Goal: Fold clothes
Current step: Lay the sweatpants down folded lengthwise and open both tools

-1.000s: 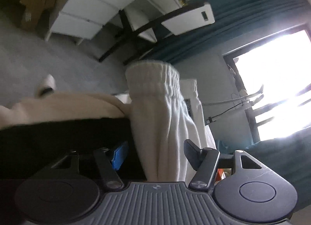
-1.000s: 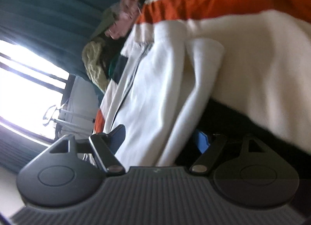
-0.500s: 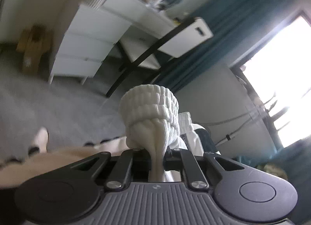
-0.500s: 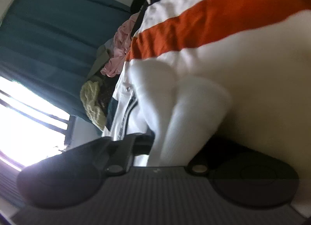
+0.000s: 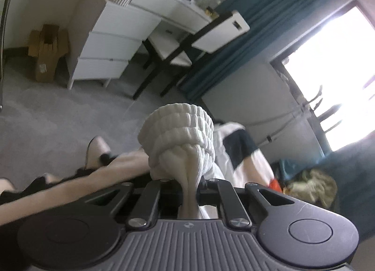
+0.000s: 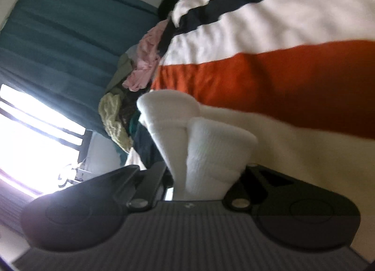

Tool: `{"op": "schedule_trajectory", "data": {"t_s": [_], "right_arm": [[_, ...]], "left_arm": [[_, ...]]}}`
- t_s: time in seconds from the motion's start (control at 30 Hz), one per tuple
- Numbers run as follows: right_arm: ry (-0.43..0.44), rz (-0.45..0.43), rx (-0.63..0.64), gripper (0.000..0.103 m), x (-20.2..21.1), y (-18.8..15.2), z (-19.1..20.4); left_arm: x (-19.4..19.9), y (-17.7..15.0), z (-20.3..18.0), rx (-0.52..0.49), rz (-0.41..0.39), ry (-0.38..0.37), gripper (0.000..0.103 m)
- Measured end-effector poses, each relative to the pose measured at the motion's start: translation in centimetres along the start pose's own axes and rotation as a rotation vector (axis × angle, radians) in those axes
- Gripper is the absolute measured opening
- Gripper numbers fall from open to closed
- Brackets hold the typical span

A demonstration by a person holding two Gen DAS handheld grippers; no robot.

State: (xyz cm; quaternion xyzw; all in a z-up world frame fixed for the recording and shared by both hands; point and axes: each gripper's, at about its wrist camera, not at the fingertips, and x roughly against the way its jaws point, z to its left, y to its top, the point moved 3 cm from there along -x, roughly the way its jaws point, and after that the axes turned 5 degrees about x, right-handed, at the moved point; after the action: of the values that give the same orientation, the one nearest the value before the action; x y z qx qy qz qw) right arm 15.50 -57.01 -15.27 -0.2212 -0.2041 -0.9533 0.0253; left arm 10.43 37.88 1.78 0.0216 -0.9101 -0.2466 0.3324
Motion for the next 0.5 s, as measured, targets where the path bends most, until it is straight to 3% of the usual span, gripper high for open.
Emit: {"op": "schedule_trajectory", "data": {"t_s": [0.1, 0.2, 0.27, 0.3, 0.33, 0.37, 0.4, 0.43, 0.5], "right_arm": [[-0.050, 0.032, -0.014, 0.010, 1.9, -0.2, -1.8], [-0.034, 0.049, -0.034, 0.012, 2.3, -1.1, -2.0], [-0.040, 0.050, 0.052, 0.017, 3.4, -1.3, -0.4], [-0.044, 0.051, 0.098, 0.029, 3.9, -1.4, 0.4], [-0.047, 0.051, 0.144, 0.051, 4.4, -1.5, 1.3], [-0.059, 0.034, 0.182, 0.065, 5.0, -1.6, 2.0], [-0.071, 0.015, 0.220, 0.078, 5.7, -1.8, 2.7], [-0.083, -0.005, 0.258, 0.079, 6.3, -1.9, 3.4], [-0.109, -0.057, 0.316, 0.079, 7.5, -2.2, 4.8]], "left_arm": [[0.5, -1.6, 1.9, -0.110, 0.017, 0.033, 0.011], [0.8, -3.4, 2.5, -0.222, -0.002, 0.039, 0.014], [1.1, -4.3, 2.3, -0.272, 0.003, 0.047, 0.019], [1.4, -4.6, 2.2, -0.290, 0.006, 0.044, 0.021], [1.7, -4.9, 2.1, -0.317, 0.012, 0.048, 0.027], [1.9, -5.3, 2.1, -0.345, 0.016, 0.065, 0.031], [2.1, -5.6, 2.1, -0.371, 0.020, 0.087, 0.048], [2.3, -5.9, 2.2, -0.396, 0.023, 0.108, 0.070], [3.6, -6.5, 2.3, -0.454, -0.009, 0.146, 0.083]]}}
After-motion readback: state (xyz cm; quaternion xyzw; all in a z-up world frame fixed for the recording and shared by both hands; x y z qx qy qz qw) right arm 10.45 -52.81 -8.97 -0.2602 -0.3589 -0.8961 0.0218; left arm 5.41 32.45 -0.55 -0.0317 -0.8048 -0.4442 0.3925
